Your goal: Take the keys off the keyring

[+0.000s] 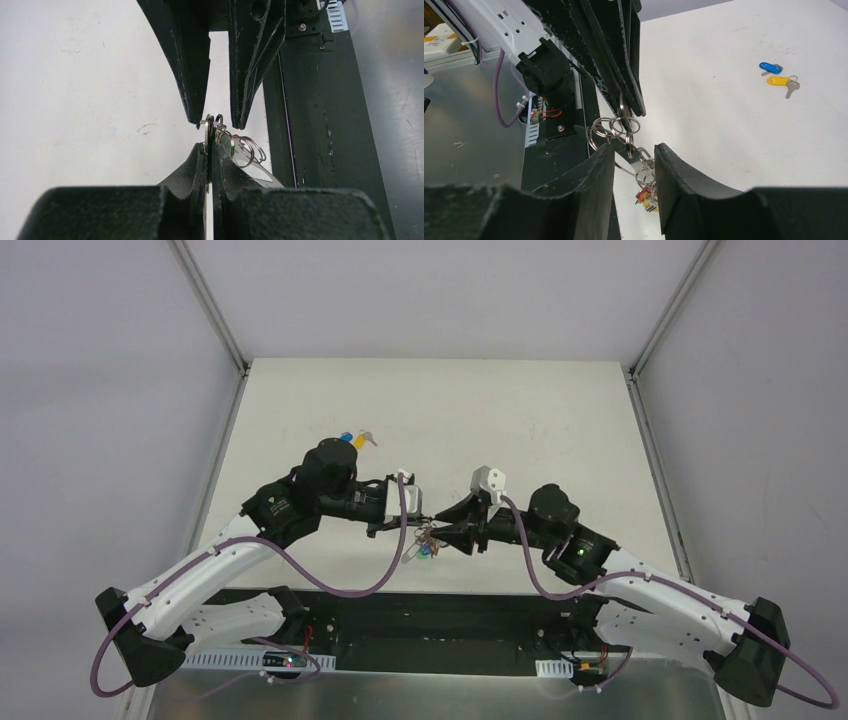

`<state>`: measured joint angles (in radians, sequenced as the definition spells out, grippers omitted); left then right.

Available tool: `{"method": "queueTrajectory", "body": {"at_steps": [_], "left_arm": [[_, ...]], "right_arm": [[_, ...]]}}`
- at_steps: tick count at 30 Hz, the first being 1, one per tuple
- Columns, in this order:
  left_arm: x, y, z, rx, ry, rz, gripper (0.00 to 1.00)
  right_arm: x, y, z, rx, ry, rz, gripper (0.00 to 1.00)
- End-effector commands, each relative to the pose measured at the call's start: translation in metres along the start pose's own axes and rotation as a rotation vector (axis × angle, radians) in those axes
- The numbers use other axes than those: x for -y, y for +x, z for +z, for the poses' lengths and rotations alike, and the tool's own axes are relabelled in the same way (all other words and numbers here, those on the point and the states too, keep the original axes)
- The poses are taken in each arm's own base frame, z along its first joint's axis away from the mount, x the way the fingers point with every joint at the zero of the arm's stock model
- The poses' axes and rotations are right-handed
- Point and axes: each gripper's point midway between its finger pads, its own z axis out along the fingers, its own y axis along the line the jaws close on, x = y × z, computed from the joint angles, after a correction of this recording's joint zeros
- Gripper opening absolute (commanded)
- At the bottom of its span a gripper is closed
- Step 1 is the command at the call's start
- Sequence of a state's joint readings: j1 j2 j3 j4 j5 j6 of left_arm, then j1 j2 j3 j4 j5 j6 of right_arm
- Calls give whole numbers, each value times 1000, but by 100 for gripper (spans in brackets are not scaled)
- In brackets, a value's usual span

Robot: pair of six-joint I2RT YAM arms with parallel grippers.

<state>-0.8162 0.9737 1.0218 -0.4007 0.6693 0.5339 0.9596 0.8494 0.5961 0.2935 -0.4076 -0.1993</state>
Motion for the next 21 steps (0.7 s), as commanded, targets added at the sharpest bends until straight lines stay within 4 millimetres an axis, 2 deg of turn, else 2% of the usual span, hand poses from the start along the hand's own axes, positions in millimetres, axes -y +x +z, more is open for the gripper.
{"method": "queueTrajectory", "body": {"at_steps": [1, 4, 7, 11, 12, 21], "left_arm": [[-2, -24, -4, 91, 5, 46, 0], [-1, -25, -4, 93, 9, 47, 0], [-2, -24, -3, 90, 10, 44, 0], [-4, -22, -3, 83, -2, 40, 0], [-4, -22, -3, 82, -2, 40, 0], [-6, -23, -4, 83, -12, 33, 0]], "right_arm": [[-3, -32, 8, 70, -36, -66, 40], [-2, -34, 10, 76, -37, -71, 36], [-3, -36, 11, 84, -44, -68, 16], [-4, -32, 9, 82, -43, -55, 7], [-5, -30, 7, 83, -42, -53, 1], [-6, -7, -7, 79, -16, -5, 0]]}}
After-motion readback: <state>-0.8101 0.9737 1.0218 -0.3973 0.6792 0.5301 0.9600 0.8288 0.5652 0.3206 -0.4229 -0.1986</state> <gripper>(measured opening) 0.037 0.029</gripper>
